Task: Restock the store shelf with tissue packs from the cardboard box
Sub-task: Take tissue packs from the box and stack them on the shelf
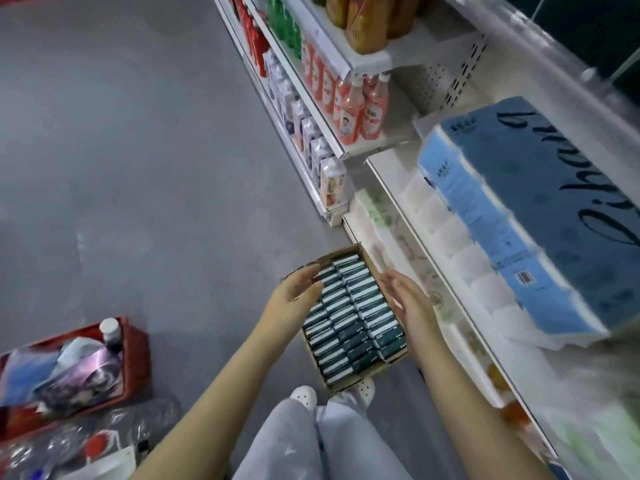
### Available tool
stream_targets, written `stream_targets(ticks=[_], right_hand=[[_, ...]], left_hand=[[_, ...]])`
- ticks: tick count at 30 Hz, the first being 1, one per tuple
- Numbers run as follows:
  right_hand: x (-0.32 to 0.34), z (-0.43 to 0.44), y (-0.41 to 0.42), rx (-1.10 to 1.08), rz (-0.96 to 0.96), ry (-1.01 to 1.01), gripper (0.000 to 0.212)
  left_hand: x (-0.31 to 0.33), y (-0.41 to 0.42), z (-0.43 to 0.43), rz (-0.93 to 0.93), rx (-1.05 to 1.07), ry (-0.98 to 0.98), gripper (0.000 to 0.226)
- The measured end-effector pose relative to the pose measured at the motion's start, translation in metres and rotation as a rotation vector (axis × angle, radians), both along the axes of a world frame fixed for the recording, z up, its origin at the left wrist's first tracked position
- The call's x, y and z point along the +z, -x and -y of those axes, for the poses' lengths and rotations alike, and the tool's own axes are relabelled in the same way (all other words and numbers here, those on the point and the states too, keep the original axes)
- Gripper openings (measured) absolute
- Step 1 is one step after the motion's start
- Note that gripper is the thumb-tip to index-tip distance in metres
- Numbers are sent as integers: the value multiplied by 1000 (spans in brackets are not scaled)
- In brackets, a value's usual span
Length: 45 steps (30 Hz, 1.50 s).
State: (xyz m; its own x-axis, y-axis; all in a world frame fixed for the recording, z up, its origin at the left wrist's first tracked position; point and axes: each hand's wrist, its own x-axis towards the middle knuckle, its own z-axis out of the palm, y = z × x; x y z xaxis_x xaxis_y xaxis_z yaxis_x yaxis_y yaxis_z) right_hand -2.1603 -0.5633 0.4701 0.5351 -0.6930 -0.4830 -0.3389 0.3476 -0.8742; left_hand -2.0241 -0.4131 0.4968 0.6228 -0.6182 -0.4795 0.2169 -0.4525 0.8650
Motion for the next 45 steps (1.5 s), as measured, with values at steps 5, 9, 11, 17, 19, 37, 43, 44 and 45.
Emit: stream_targets(ticks=[5,9,11,17,19,37,43,44,45], right_hand=[[-48,22,-17,70,-80,-57,22],[-107,41,-47,119,-140,-90,22],[-144,51,-62,117,-153,-103,22],[-335,85,-125,94,-262,-209,40],[-386,99,-143,81,-289,-230,41],[-587,169,-236,178,-596,-343,18],[-594,167,-239,241,-663,-329,37],[-591,165,-237,254,-650,-330,38],[-586,162,-236,257,-628,-336,40]], left_hand=[[-49,-2,21,-74,37,-64,39],[-111,-16,37,-161,81,-117,38],[-151,-24,43,-201,95,-137,34],[-341,-71,69,-320,121,-279,33],[-388,-84,78,-343,131,-304,32],[-527,-147,113,-452,68,-338,38],[-531,-154,118,-449,29,-334,39],[-530,-154,119,-453,30,-337,39],[-530,-154,121,-460,32,-336,38]])
